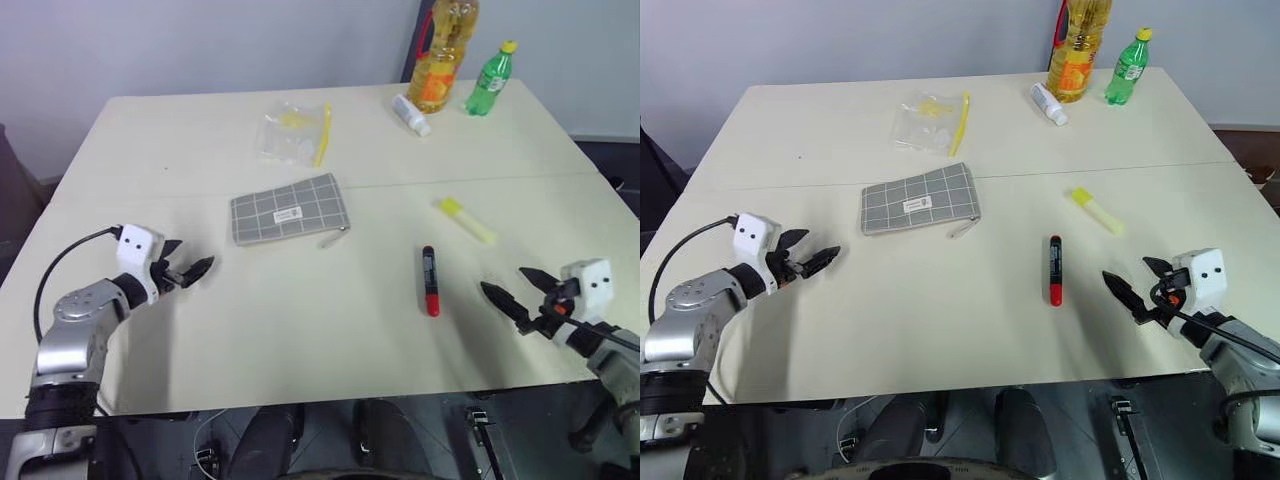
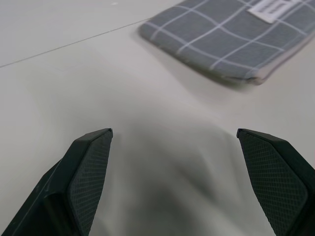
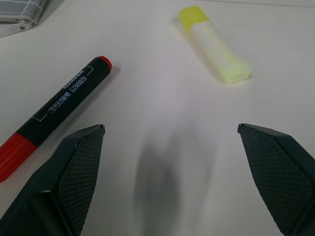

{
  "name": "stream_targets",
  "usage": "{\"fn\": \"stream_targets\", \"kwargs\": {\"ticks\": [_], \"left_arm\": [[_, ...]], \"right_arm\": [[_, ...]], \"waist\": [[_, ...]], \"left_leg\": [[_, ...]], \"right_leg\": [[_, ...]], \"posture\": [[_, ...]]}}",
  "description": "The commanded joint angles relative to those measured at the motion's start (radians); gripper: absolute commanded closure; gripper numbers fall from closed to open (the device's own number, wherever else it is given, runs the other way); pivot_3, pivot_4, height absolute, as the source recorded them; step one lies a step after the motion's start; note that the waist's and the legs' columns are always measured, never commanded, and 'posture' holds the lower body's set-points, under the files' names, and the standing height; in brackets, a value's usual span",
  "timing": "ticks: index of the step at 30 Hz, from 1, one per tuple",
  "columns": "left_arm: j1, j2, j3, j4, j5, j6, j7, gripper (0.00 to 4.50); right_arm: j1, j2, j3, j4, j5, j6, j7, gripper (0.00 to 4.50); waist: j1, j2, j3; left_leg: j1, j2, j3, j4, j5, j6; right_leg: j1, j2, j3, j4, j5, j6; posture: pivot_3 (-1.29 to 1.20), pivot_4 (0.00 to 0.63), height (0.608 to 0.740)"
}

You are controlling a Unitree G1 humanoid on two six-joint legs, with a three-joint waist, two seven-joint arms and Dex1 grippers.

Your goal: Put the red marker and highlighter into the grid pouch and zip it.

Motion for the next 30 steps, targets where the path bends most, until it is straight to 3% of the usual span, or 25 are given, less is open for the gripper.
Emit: {"fn": "stream_targets", "kwargs": {"ticks": [1, 7, 15, 23, 29, 30], "left_arm": [[-0.034, 0.026, -0.003, 0.031, 0.007, -0.030, -0.044, 0.21], [-0.077, 0.030, -0.006, 0.087, 0.022, -0.052, -0.059, 0.21], [-0.040, 0.023, 0.008, 0.048, 0.033, -0.060, -0.030, 0.21], [0.023, 0.017, 0.024, -0.022, 0.042, -0.079, 0.020, 0.21], [-0.010, 0.006, -0.014, 0.029, 0.124, -0.182, 0.073, 0.21], [-0.022, 0.003, -0.021, 0.046, 0.136, -0.204, 0.078, 0.08]], "right_arm": [[0.040, 0.006, -0.067, -0.086, 0.038, 0.010, -0.017, 0.00], [0.070, 0.016, -0.073, -0.161, 0.062, 0.048, -0.063, 0.00], [-0.026, 0.000, -0.009, -0.127, 0.048, 0.068, -0.084, 0.00], [-0.191, -0.009, 0.102, -0.030, -0.007, 0.051, -0.085, 0.00], [-0.334, 0.038, 0.208, 0.000, -0.037, 0.049, -0.121, 0.00], [-0.365, 0.052, 0.242, 0.010, -0.054, 0.047, -0.127, 0.25]], "waist": [[-0.001, 0.000, 0.000], [0.000, 0.000, 0.000], [-0.001, 0.000, 0.000], [0.000, 0.000, 0.000], [0.000, 0.000, 0.000], [0.000, 0.000, 0.000]], "left_leg": [[0.000, 0.000, 0.000, 0.000, 0.000, 0.000], [0.000, 0.000, 0.000, -0.001, 0.000, 0.000], [0.000, 0.000, 0.000, 0.000, 0.000, 0.000], [-0.001, 0.000, 0.000, 0.000, 0.001, 0.001], [-0.001, 0.000, 0.000, 0.001, 0.001, 0.002], [-0.001, 0.000, 0.000, 0.001, 0.001, 0.002]], "right_leg": [[0.000, 0.000, 0.000, 0.000, 0.000, 0.000], [-0.001, 0.000, 0.000, 0.000, 0.000, 0.000], [-0.001, 0.000, 0.000, 0.000, 0.000, 0.000], [-0.001, 0.000, 0.000, 0.000, 0.000, 0.000], [-0.001, 0.000, 0.000, 0.001, 0.000, 0.000], [-0.001, 0.000, 0.000, 0.001, 0.000, 0.000]], "posture": [[0.00, 0.150, 0.740], [0.00, 0.150, 0.740], [0.00, 0.150, 0.740], [0.00, 0.150, 0.740], [0.00, 0.150, 0.740], [0.00, 0.150, 0.740]]}}
